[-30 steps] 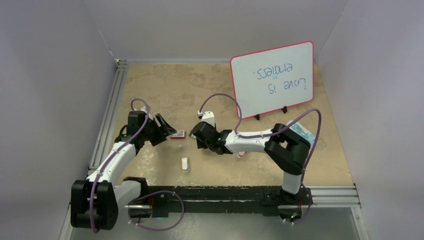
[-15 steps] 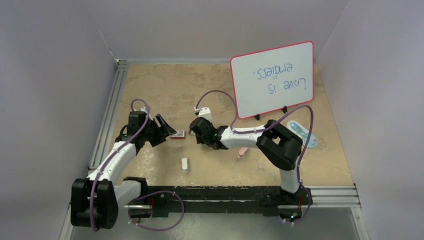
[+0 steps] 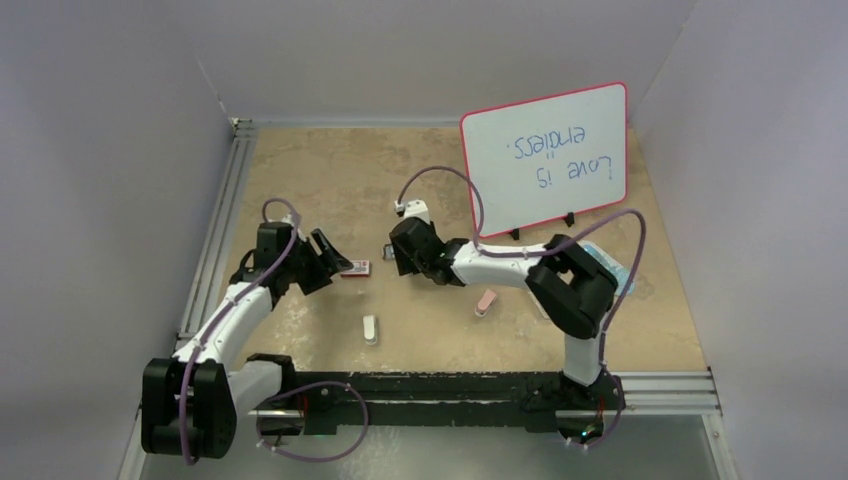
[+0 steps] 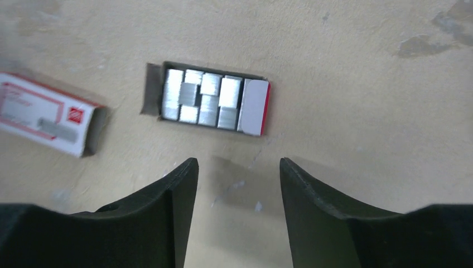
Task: Load the staples into the stapler
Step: Adjust the staple box at the center of the board, then open the stapler at the center of the board.
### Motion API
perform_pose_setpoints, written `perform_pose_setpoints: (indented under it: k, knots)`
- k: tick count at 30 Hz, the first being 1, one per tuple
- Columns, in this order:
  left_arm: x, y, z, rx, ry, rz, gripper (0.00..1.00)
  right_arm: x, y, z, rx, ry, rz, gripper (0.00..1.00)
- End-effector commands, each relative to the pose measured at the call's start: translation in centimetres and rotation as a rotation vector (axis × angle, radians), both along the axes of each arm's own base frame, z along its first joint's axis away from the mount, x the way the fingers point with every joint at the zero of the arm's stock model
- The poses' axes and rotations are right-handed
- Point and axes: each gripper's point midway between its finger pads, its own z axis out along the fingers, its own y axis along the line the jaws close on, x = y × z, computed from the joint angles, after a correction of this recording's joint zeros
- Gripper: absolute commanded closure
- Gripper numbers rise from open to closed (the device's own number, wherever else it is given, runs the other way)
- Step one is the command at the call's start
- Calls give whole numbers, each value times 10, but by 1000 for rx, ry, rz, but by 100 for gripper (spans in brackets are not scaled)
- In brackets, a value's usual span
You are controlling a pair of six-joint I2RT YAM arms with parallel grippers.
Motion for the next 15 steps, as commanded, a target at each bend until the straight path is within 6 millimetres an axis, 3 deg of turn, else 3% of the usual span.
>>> perform_pose_setpoints:
  k: [1,8,11,15]
  knots:
    - [11,-4,35,-15,-100,-11,34,-21,10,71,153,-34,29,40]
    - [11,2,58,10,-143,18,34,-118,47,94,255,72,164,33]
    - [13,8,73,32,-165,40,34,-153,58,88,257,114,220,31]
    - [20,14,91,62,-199,69,34,-182,66,75,215,121,230,27]
